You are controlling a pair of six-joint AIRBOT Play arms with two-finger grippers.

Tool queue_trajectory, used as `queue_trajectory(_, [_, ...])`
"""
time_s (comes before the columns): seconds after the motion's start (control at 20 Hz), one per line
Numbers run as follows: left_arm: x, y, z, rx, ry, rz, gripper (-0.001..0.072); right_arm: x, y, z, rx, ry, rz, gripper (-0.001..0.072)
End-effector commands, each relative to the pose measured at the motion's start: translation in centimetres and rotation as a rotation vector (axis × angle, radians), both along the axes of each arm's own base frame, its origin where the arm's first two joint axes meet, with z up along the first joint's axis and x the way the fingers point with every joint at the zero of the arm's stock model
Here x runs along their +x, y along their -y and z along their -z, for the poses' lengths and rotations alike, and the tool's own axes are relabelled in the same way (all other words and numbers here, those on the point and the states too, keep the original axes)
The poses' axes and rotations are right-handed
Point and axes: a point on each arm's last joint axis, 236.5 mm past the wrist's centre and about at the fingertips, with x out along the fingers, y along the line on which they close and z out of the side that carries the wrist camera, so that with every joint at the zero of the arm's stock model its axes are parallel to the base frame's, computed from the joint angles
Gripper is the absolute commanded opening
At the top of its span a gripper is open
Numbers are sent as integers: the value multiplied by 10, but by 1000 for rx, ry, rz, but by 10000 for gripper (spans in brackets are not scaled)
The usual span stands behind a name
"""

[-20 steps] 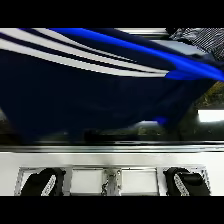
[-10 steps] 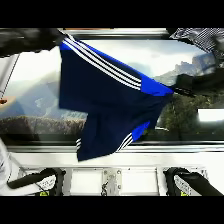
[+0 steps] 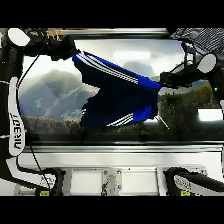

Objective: Fold the clothes and pants, and hang the long-sleeved shirts on hangers.

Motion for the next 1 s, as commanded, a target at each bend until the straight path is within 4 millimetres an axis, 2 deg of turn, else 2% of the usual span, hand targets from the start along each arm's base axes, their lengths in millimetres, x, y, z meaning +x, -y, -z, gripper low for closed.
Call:
queue_trajectory(0.0, [-42,-31,50,189,-105,-17,6,-12,24,27,-119,-29,-20,20])
queue_trajectory(0.35, [-165,-27,215,248,-370,-12,7,-60,19,141,-119,-180,-27,20])
queue_trajectory(0.5, [-204,-25,265,273,-441,-5,6,-72,9,170,-115,-184,-48,21])
queue_trajectory(0.7, [-227,-27,290,277,-495,-32,7,-79,-9,187,-83,-180,-61,22])
queue_trajectory(0.85, [-235,-27,292,280,-524,-19,7,-75,-14,184,-53,-164,-47,33])
queue_trajectory(0.9, [-235,-27,289,280,-528,-14,32,-74,-16,182,-42,-160,-43,54])
queue_trajectory(0.95, [-231,-25,283,278,-524,-7,294,-73,-20,176,-22,-151,-40,291])
